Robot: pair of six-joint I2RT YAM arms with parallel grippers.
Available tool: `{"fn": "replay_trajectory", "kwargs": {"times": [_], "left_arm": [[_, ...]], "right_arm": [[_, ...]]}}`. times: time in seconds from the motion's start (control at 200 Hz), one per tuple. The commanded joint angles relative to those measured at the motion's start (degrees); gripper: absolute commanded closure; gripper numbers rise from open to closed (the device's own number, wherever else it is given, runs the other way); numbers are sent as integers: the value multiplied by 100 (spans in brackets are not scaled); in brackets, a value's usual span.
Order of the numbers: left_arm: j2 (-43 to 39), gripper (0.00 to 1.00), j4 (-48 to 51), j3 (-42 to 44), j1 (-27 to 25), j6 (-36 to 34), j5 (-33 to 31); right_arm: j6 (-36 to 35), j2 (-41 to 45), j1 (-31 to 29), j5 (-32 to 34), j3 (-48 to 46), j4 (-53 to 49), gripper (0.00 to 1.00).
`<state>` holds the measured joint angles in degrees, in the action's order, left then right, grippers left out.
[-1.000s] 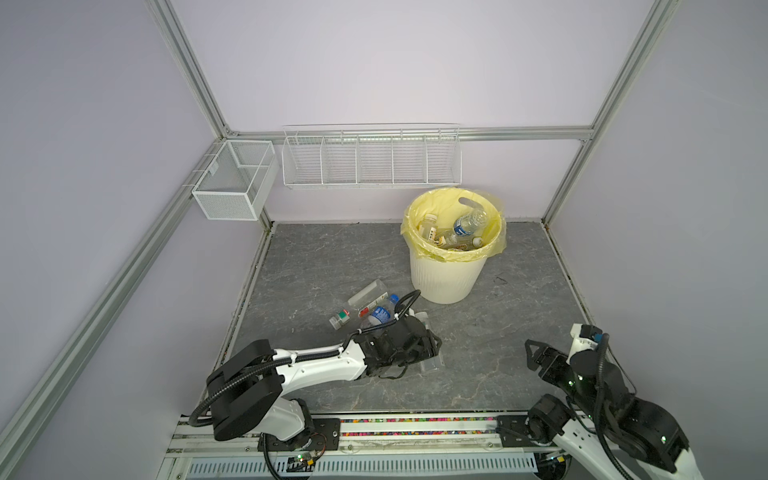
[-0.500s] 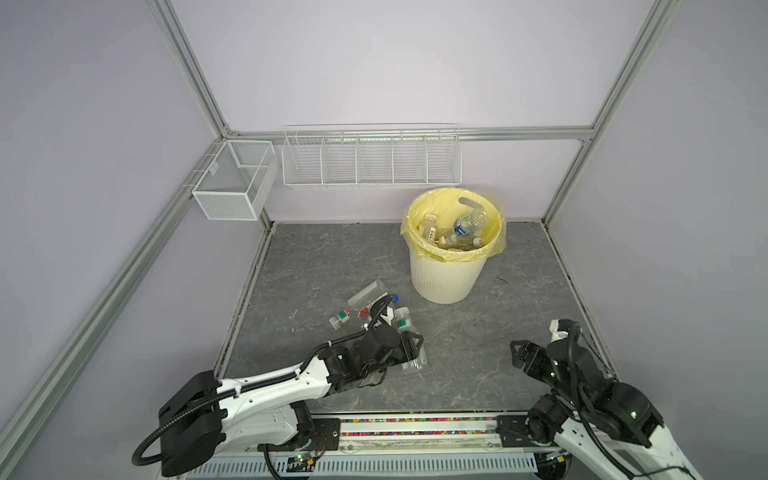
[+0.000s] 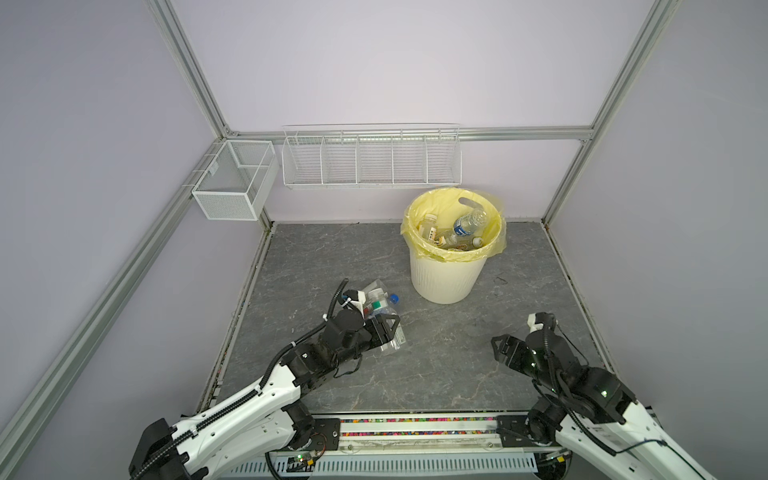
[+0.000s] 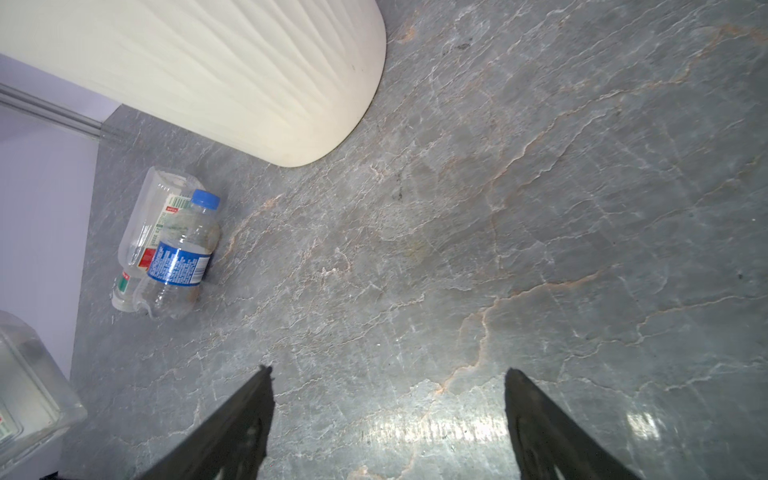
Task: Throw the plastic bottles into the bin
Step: 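Carry the green-labelled bottle over the bin with the left gripper while the right draws back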
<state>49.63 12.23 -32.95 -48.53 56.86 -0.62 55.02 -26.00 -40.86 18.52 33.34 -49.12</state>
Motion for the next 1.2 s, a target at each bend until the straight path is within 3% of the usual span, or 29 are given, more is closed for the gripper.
{"fn": "replay_trajectory", "kwargs": {"times": [0.0,0.42,0.655,1.195], "left_arm": [[-71,34,485,-216,374,-148,480],[144,34,1314,-1075,1049,-679,985],[302,34,1713,-1806,1426,-930,1234],[933,34,1716,-3642,1716,-1089,1538]], "right_arm": [[277,-201,-273,257,-72,324,12],[299,-1724,-1055,526,107,1403,12],[4,-2415,-1179,431,354,1688,12],[-211,-2306,-1188,476,378,1616,12]]}}
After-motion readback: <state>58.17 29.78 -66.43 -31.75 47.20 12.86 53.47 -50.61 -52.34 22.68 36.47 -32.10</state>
